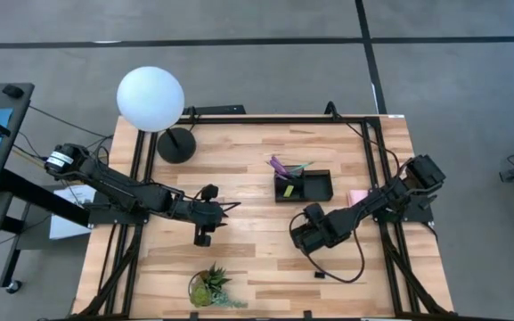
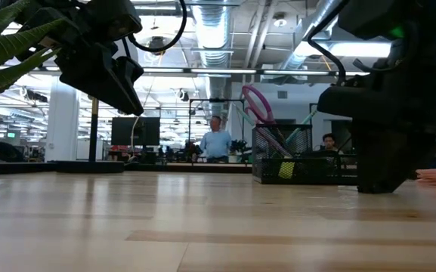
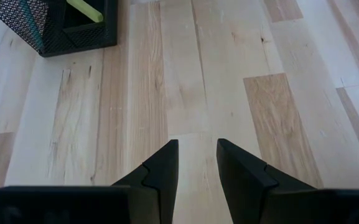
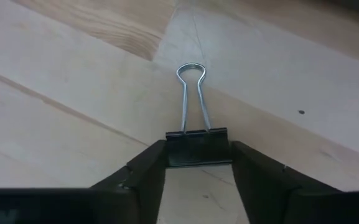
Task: Pick and place office supplies into organizer
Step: Put the top black binder clip into the black desk organizer
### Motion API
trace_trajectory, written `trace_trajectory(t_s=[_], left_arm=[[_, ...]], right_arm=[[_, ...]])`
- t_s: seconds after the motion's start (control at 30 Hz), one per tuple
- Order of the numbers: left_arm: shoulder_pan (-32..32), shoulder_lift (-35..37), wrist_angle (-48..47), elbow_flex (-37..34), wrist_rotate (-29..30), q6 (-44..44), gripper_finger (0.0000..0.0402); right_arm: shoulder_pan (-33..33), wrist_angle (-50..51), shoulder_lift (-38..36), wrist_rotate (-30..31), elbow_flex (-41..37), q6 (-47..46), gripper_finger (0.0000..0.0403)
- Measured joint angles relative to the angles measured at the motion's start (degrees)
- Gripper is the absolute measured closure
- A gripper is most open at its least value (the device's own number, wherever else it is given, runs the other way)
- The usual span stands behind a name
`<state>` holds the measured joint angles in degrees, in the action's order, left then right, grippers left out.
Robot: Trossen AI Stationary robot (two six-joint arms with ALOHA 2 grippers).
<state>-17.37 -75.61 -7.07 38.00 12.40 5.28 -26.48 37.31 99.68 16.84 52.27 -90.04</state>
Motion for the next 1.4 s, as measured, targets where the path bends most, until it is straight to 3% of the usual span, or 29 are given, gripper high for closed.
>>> trace_trajectory(t_s=[0.2, 0.4, 0.67, 0.87, 1.2, 1.4], left_arm=[[0.0, 0.0, 0.0, 0.0, 0.0, 0.0, 0.0297], [0.0, 0.0, 0.0, 0.0, 0.0, 0.0, 0.0297], [0.0, 0.0, 0.0, 0.0, 0.3, 0.0, 0.0297], [0.0, 0.0, 0.1, 0.0, 0.4, 0.0, 0.0297], [0.0, 0.0, 0.1, 0.0, 0.4, 0.0, 0.0297], [0.0, 0.0, 0.0, 0.0, 0.4, 0.0, 0.0297]], right_arm=[[0.0, -0.6, 0.0, 0.4, 0.0, 0.0, 0.0274], [-0.1, -1.0, -0.3, 1.5, 0.0, 0.0, 0.0259], [0.4, -6.5, -1.4, 8.3, 1.1, 4.6, 0.0274], [3.1, -2.9, -1.9, 13.5, 4.3, 9.5, 0.0258], [12.1, 4.9, -1.9, 13.3, 8.5, 16.6, 0.0274], [14.4, 8.2, -1.9, 12.9, 8.9, 17.2, 0.0234]])
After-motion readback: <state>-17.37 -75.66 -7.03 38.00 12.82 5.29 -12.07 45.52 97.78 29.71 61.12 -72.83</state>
